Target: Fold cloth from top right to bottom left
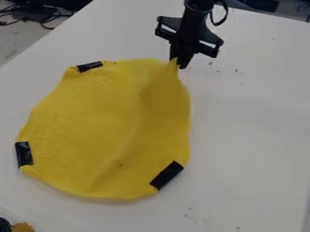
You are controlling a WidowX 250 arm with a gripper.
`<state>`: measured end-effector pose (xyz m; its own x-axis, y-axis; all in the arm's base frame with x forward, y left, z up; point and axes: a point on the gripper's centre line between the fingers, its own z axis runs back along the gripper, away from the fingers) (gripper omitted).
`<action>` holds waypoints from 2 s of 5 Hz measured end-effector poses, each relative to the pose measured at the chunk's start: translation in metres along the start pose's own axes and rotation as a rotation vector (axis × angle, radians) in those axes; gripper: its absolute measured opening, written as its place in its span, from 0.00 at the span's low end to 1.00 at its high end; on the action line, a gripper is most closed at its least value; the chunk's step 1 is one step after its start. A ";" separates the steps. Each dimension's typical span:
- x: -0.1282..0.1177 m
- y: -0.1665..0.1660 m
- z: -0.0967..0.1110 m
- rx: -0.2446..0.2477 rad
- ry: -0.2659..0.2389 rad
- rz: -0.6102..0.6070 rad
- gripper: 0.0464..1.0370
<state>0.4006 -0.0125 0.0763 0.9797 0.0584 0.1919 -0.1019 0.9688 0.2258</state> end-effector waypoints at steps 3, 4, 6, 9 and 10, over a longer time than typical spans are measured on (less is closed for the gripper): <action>-0.092 0.088 -0.010 -0.048 -0.096 0.332 0.07; -0.117 0.101 -0.025 -0.078 -0.125 0.432 0.07; -0.159 0.117 -0.039 -0.107 -0.144 0.564 0.07; -0.179 0.123 -0.045 -0.096 -0.133 0.575 0.32; -0.181 0.124 -0.041 -0.089 -0.112 0.556 0.62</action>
<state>0.2179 0.1072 0.0301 0.7578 0.5440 0.3603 -0.5772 0.8164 -0.0185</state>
